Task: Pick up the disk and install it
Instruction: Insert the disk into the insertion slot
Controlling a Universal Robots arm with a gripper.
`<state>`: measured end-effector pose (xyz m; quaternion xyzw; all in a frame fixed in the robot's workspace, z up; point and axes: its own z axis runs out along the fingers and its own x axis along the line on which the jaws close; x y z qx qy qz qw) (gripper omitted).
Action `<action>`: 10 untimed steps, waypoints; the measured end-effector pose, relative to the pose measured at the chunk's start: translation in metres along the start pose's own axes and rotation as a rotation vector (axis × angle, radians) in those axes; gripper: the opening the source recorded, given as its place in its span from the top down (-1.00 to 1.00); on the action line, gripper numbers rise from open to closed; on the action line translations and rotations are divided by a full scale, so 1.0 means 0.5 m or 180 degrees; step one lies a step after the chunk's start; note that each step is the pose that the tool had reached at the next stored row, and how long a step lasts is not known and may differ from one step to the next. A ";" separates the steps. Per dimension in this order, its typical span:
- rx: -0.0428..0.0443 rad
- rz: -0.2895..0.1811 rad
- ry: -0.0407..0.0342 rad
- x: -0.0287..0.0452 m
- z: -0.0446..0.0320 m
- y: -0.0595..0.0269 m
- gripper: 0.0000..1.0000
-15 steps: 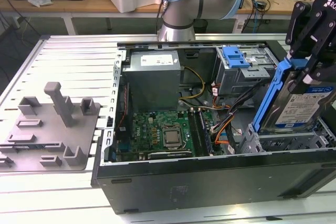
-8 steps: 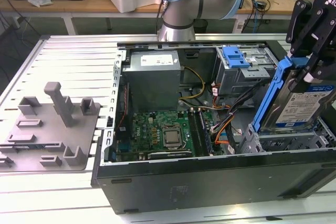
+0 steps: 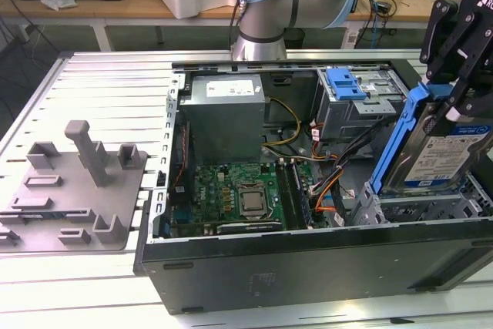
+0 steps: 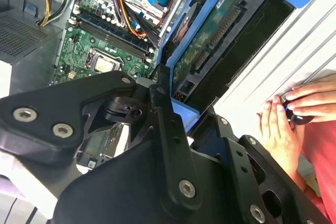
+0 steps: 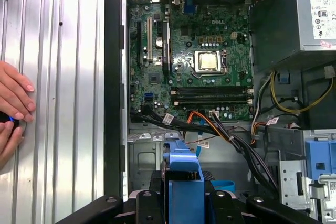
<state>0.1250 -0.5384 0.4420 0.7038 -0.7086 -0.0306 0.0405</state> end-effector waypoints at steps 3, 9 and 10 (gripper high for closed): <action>0.0000 0.0001 0.0000 0.001 0.000 -0.003 0.26; 0.0000 0.0003 0.0000 0.001 0.000 -0.004 0.26; 0.0000 0.0003 0.0000 0.001 0.000 -0.004 0.26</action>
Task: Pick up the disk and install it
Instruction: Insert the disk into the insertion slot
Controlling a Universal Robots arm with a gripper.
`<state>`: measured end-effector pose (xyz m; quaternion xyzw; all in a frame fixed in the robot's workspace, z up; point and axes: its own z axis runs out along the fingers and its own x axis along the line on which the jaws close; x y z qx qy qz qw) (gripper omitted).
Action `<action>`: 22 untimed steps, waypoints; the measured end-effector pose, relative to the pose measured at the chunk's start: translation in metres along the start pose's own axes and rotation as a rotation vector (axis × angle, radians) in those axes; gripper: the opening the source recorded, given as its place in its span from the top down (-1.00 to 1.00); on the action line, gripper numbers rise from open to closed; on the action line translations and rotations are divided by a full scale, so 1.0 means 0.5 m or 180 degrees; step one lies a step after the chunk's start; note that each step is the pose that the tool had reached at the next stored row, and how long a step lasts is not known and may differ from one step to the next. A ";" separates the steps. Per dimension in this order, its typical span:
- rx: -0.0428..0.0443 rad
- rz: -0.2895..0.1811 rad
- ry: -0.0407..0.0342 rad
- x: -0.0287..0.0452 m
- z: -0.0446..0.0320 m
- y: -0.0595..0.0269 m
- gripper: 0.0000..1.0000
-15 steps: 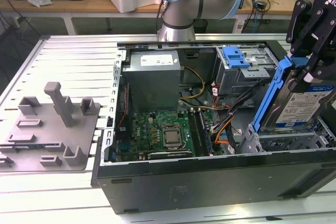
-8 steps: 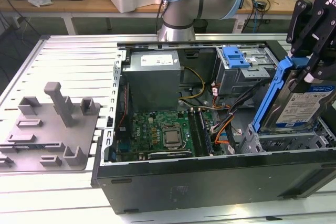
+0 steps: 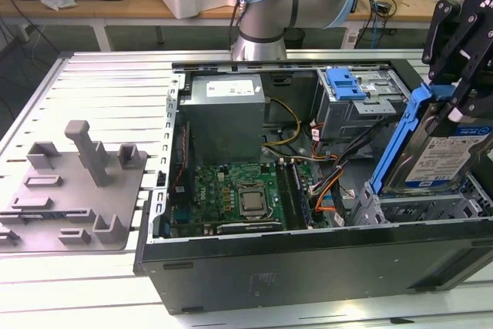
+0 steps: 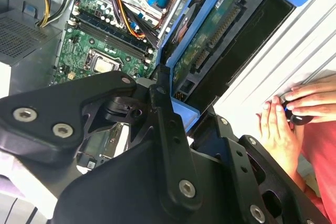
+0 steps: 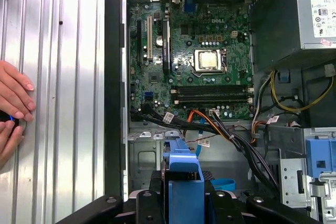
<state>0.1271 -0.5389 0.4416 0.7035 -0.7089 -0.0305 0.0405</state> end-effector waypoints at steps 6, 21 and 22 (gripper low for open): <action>0.0000 0.0000 -0.0001 0.000 0.003 0.000 0.26; 0.0000 0.0002 -0.0011 0.007 0.012 -0.001 0.26; 0.0000 0.0002 -0.0014 0.007 0.013 -0.001 0.26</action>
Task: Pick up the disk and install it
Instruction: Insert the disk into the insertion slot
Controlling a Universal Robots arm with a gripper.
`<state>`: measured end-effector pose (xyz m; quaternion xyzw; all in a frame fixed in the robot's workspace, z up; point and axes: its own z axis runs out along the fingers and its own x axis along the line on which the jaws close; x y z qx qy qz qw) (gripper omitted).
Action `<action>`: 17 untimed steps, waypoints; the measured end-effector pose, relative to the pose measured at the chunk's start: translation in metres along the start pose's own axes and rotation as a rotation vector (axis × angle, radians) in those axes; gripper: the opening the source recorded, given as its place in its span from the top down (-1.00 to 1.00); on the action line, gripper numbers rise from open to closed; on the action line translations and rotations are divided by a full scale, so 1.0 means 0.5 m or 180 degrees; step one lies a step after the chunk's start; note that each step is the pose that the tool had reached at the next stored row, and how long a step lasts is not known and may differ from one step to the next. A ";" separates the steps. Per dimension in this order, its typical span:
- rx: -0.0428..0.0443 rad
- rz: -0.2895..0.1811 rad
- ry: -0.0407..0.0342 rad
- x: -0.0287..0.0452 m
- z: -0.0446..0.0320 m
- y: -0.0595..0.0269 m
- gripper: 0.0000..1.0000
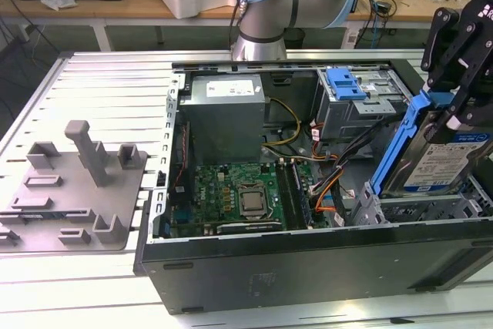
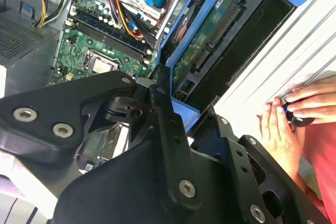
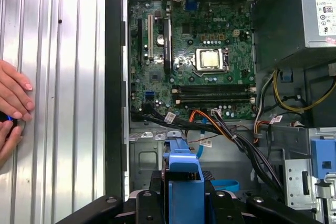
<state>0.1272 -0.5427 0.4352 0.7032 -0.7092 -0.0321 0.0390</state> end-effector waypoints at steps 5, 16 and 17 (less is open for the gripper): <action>0.0000 -0.0001 -0.0005 0.001 0.003 0.000 0.26; 0.0000 -0.0001 -0.0006 0.001 0.011 -0.001 0.26; 0.0000 -0.0001 -0.0006 0.001 0.011 -0.001 0.26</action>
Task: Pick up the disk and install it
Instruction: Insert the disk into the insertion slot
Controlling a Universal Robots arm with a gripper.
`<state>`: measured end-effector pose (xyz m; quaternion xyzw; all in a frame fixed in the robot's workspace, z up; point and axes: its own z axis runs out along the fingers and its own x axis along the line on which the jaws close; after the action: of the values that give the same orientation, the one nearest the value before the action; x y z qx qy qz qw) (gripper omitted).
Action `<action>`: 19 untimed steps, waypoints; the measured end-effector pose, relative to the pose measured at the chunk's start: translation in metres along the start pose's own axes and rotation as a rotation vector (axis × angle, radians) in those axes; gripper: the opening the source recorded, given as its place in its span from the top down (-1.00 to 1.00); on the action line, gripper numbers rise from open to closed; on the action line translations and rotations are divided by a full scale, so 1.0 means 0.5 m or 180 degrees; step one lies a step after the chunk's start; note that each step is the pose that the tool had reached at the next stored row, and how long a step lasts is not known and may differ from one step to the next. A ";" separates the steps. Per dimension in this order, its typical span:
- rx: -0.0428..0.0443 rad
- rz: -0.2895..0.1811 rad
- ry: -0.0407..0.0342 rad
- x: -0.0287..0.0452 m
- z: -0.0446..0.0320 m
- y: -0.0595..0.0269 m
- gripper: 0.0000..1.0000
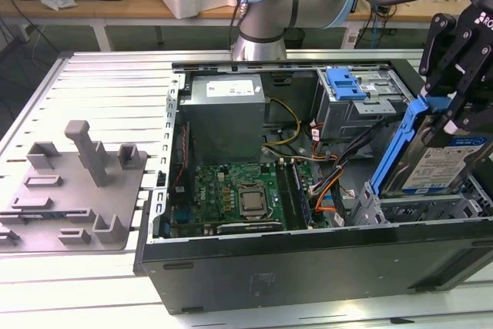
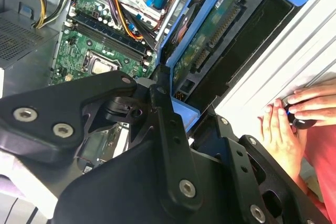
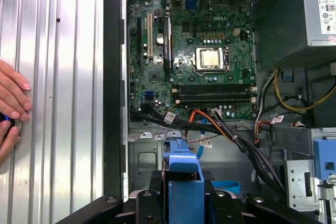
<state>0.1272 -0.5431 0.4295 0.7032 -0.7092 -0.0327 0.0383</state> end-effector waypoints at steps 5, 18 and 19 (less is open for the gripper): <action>0.0000 0.0000 0.0000 0.000 0.001 0.000 0.26; 0.0000 0.0000 0.0000 0.000 0.003 0.000 0.26; 0.0000 0.0000 0.0000 0.000 0.003 0.000 0.26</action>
<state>0.1272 -0.5431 0.4278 0.7032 -0.7092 -0.0327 0.0383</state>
